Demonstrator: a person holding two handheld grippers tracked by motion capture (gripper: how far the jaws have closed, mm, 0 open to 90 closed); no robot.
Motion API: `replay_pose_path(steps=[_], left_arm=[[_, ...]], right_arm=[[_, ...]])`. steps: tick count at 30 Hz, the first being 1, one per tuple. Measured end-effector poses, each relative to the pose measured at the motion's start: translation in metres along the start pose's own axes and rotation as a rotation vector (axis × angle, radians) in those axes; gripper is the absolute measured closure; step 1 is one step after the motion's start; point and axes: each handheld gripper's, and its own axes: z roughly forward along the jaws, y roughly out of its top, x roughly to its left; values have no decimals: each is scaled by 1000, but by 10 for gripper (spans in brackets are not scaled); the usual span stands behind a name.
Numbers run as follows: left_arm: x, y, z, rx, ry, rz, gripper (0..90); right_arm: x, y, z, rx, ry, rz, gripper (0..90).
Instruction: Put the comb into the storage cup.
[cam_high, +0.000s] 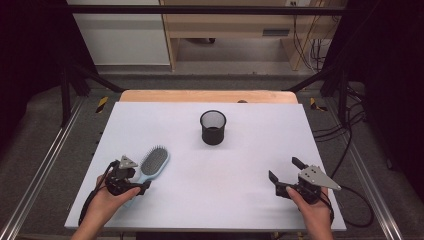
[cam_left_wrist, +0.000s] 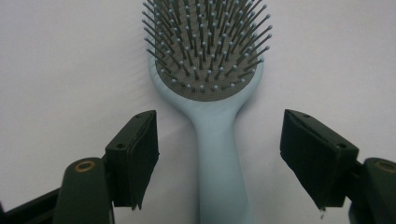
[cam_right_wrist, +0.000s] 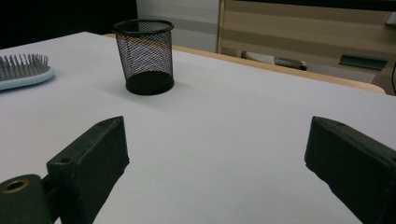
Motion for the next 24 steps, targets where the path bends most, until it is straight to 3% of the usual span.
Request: replay_pose_path(steps=[24], left_arm=[[5,-1,1,7,-17,-35,346]], right_arm=[[1,-1,1,7,1,1,62]])
